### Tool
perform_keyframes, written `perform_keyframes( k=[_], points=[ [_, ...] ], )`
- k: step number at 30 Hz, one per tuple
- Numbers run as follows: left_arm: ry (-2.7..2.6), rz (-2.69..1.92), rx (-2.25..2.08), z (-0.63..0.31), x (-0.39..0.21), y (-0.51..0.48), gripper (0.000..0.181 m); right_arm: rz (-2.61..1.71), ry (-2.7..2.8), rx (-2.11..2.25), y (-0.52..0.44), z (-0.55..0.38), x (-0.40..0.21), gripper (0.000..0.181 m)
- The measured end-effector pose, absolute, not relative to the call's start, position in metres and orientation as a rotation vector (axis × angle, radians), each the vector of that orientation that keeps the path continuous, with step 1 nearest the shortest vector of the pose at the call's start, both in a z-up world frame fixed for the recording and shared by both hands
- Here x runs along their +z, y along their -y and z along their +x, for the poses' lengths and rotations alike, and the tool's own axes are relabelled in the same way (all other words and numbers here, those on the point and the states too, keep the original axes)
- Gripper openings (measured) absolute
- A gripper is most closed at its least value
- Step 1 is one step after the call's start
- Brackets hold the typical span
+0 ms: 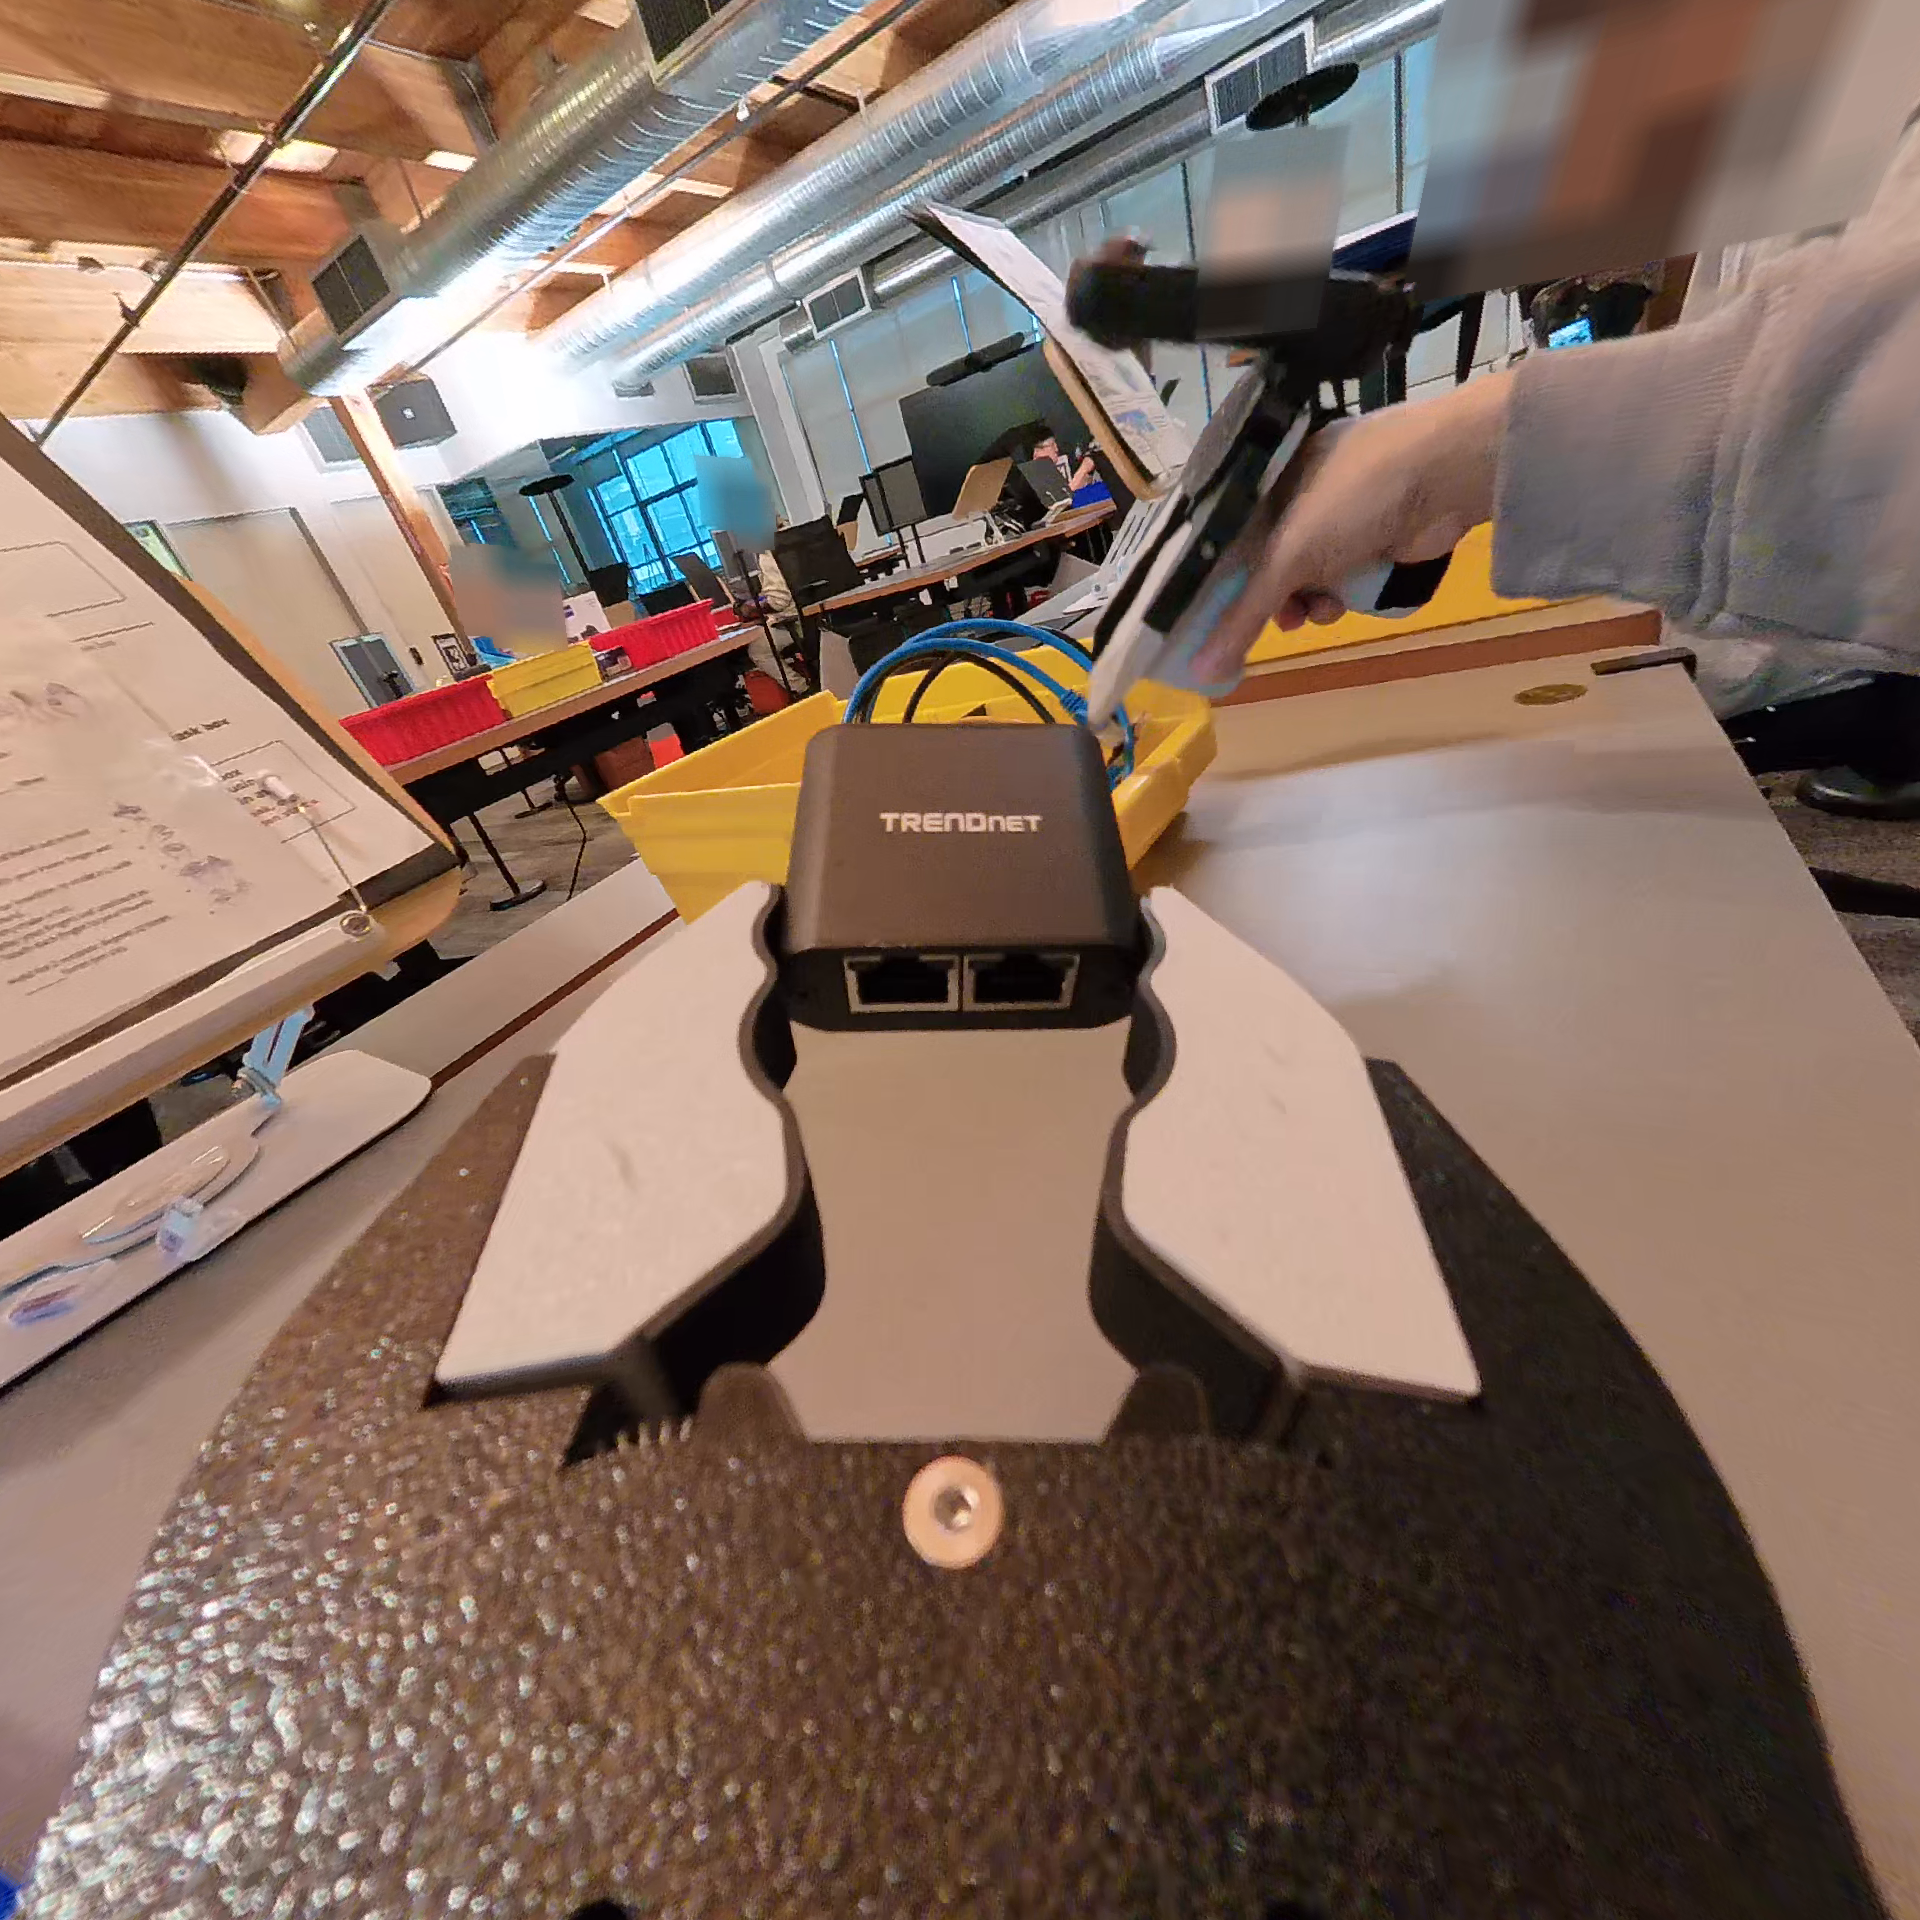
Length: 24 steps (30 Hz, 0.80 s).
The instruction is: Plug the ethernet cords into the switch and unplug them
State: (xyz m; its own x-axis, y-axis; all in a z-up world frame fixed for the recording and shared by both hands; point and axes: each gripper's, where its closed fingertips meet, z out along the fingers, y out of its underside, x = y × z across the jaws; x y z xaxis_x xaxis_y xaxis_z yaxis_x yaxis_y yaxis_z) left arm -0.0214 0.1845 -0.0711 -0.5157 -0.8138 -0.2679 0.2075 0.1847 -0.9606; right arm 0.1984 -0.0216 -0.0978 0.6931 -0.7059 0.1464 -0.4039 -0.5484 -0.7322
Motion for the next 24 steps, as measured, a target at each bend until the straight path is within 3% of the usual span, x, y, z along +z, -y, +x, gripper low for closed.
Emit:
perform_keyframes(
  k=[3,6,9,12,16,18,20,24],
  points=[
    [-1.621,-0.581,-1.484,-0.022,-0.075,-0.181,0.061,-1.955,-0.824,-0.38,0.0,0.167,-0.061,0.078],
    [-1.669,-0.538,-1.499,-0.025,-0.08,-0.175,0.061,-1.773,-0.614,0.139,-0.062,0.083,-0.048,0.083],
    [-1.71,-0.437,-1.557,-0.035,-0.081,-0.16,0.061,-1.642,-0.47,0.805,-0.114,-0.013,-0.05,0.071],
    [-1.757,-0.302,-1.547,-0.046,-0.082,-0.144,0.061,-1.571,-0.411,1.155,-0.141,-0.063,-0.055,0.065],
    [-1.828,-0.174,-1.432,-0.052,-0.089,-0.129,0.061,-1.714,-0.353,1.196,-0.158,-0.083,-0.072,0.072],
    [-1.853,-0.151,-1.362,-0.05,-0.095,-0.127,0.061,-1.772,-0.339,1.194,-0.161,-0.086,-0.076,0.059],
    [-1.865,-0.134,-1.346,-0.051,-0.099,-0.125,0.061,-1.843,-0.338,1.176,-0.161,-0.087,-0.084,0.028],
    [-1.871,-0.143,-1.296,-0.047,-0.104,-0.123,0.061,-1.931,-0.259,1.097,-0.16,-0.083,-0.093,0.026]
  ],
)
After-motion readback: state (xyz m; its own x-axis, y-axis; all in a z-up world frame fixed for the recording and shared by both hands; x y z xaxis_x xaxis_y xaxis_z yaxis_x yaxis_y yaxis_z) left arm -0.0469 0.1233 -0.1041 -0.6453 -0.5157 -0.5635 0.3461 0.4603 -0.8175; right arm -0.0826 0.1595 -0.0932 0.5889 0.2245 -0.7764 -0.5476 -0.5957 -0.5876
